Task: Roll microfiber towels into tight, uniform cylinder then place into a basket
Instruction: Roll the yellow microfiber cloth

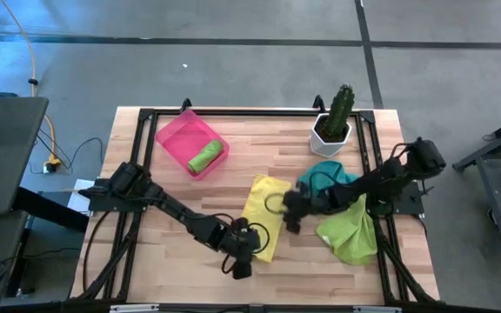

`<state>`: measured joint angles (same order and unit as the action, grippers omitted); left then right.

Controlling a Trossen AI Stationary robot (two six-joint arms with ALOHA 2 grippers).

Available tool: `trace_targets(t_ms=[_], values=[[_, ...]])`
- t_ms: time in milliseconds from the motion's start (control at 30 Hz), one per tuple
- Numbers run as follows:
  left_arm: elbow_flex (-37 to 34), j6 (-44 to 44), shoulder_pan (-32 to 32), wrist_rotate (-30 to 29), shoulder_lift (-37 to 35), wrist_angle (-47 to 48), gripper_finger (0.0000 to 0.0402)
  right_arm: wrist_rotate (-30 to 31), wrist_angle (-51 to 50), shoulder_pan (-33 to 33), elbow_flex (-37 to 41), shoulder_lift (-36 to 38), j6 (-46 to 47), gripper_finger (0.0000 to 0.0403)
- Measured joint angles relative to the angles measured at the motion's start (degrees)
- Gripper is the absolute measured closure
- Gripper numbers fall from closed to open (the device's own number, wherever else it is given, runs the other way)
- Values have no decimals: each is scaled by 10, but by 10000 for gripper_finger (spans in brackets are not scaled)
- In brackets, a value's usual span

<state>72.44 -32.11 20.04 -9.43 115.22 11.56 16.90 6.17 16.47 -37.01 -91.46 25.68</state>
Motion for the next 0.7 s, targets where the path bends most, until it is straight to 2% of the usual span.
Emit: trace_targets(t_ms=[67,200,333,400,500,600,700], values=[[0,20,-3,7,0,48,281,-13,27,34,0,-2,-5,265],[0,77,-2,13,-1,128,281,3,71,99,0,-4,-27,265],[2,125,6,13,-3,162,281,67,97,140,0,-5,-31,265],[2,119,9,14,-3,160,281,111,91,147,0,-10,-11,265],[1,57,13,24,-2,120,281,160,76,141,0,-26,11,265],[1,7,15,48,-2,66,281,172,64,117,0,-50,12,265],[1,-6,14,44,-2,24,281,169,64,85,0,-77,-1,265]])
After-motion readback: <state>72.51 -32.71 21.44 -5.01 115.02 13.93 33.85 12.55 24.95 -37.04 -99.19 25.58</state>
